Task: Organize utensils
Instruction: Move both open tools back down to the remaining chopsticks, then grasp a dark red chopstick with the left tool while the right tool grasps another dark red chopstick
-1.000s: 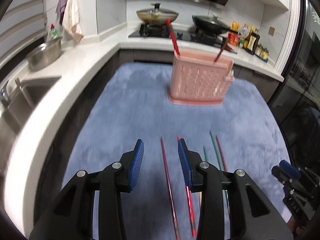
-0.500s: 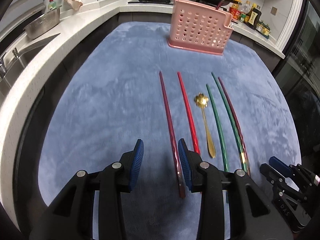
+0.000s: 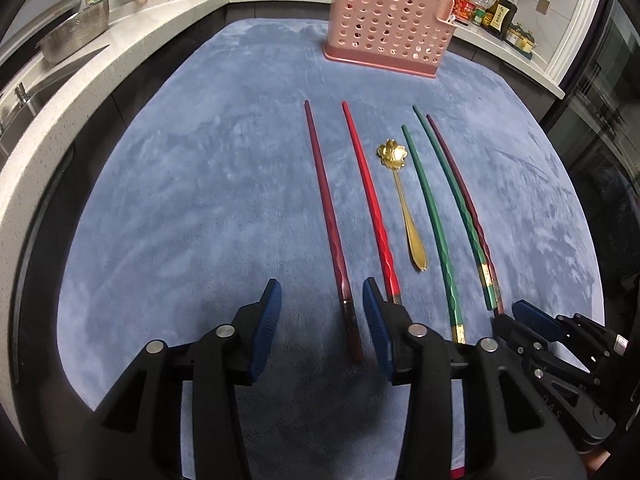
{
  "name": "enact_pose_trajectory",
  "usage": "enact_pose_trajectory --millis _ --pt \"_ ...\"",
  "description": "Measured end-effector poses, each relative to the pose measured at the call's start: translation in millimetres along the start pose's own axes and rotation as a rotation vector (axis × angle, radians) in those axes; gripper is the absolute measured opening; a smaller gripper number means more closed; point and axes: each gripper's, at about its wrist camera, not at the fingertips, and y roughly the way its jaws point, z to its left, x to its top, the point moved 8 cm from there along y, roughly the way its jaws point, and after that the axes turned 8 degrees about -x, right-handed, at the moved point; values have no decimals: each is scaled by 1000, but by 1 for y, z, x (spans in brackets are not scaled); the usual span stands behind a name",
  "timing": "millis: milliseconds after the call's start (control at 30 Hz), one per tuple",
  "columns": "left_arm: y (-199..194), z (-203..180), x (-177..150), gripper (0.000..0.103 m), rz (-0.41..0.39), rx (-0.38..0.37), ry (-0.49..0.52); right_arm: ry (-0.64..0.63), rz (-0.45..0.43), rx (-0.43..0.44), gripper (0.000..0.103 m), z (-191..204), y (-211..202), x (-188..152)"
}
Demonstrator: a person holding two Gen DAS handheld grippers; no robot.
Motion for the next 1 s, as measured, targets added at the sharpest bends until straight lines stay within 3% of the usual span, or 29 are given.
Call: enact_pose_trajectory --millis 167,767,900,1000 --pt "3 0 -5 45 16 -13 -7 29 1 2 22 -7 0 0" --pt "23 1 -20 44 93 -37 -24 24 -18 -26 21 -6 11 19" --pt "24 0 -20 40 93 -28 -11 25 -16 -26 17 -7 12 22" --pt "24 2 -20 31 90 -20 -6 26 -16 -27 15 -7 13 22"
